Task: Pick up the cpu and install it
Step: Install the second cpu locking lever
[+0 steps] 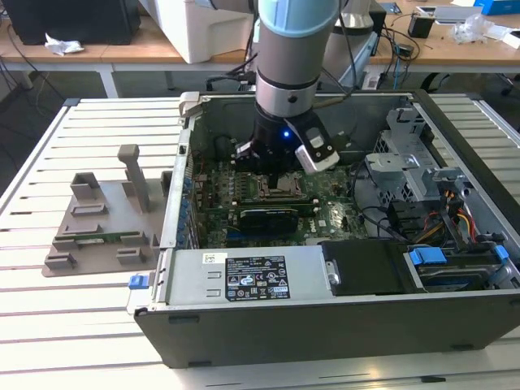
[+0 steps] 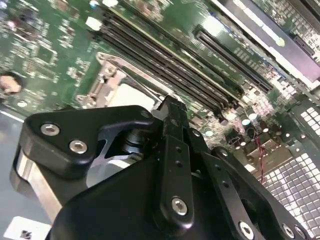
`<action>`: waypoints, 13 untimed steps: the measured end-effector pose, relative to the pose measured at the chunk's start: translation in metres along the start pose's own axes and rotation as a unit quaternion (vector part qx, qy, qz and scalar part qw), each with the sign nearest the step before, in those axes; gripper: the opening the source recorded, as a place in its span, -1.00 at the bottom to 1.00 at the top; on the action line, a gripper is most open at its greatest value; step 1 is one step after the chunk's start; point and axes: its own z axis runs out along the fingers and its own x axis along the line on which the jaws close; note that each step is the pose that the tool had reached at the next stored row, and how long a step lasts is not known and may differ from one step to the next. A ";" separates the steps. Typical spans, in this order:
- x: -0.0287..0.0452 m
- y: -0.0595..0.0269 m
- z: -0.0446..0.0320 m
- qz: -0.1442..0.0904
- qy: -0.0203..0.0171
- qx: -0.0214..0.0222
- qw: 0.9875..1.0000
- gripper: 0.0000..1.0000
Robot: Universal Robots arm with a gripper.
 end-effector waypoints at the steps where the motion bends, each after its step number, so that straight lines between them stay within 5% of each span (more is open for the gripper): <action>1: 0.0021 -0.0002 0.0019 0.000 0.000 0.000 1.000 -0.79; 13: 0.0151 -0.0050 0.0333 -0.003 0.001 0.000 1.000 -0.79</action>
